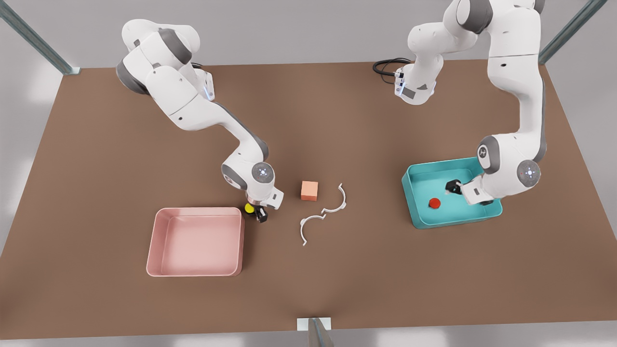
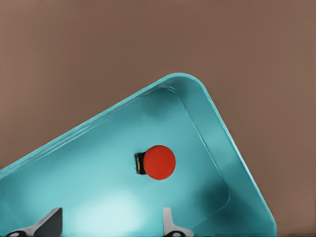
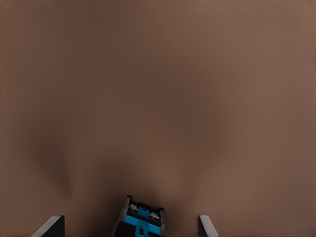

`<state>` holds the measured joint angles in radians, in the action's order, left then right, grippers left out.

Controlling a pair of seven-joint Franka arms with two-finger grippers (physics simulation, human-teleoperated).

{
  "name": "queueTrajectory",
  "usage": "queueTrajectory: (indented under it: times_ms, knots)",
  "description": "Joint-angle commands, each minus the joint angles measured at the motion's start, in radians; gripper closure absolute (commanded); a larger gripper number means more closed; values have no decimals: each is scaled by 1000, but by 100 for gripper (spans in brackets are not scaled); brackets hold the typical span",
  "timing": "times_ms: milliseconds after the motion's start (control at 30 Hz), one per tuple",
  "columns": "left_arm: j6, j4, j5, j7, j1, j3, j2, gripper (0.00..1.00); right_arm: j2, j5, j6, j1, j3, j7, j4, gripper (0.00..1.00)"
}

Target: Place the red button in the blue storage box with the left arm, and place the yellow button in the pink storage box with the right arm

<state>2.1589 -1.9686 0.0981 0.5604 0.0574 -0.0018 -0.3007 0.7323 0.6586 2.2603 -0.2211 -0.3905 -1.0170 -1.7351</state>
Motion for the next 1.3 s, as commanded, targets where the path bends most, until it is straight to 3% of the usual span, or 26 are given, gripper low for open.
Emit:
queueTrajectory:
  times_ms: [0, 67, 167, 233, 367, 433, 467, 533, 700, 800, 967, 1033, 1200, 1267]
  knots:
    - [-13, 26, -12, 164, -30, -1, 32, 0, -5, 1, 10, 0, -2, 41, 0, 0]
    - [-132, 160, -9, 1, -50, -7, 29, 0, -10, 1, 10, 2, -2, 54, -9, 0]
    - [-134, 250, -9, -164, -68, -6, 28, 0, -21, 3, 19, 25, -5, 81, -35, 0]
    - [-192, 365, -12, -485, -96, -6, 32, 0, -21, 3, 56, 55, -10, 80, -63, 0]
    - [-341, 514, -26, -643, -117, -6, 29, 0, -19, 3, 56, 55, -21, 80, -61, 0]
    - [-484, 600, -103, -747, -137, -6, 29, 0, -19, 3, 56, 55, -22, 78, -61, 8]
    - [-513, 617, -103, -780, -137, -1, 46, 0, -19, 3, 56, 55, -22, 78, -61, 16]
    - [-554, 580, -138, -781, -131, -4, 120, 0, -19, 3, 56, 55, -22, 77, -61, 34]
    - [-553, 539, -153, -774, -134, -18, 103, 0, -21, 3, 56, 55, -24, 77, -60, 39]
    - [-554, 537, -152, -774, -139, -18, 103, 0, -31, 3, 47, 57, -37, 80, -60, 52]
    - [-554, 539, -150, -772, -139, -20, 104, 0, -74, -13, 41, 80, -62, 80, -55, 52]
    - [-554, 539, -150, -772, -139, -21, 109, 0, -83, -27, 41, 154, -136, 80, -52, 52]
    - [-557, 540, -150, -778, -148, -21, 112, 0, -110, -27, -39, 192, -223, 140, 32, 52]
    - [-559, 540, -150, -778, -149, -21, 114, 0, -119, -27, -51, 348, -326, 137, 51, 52]
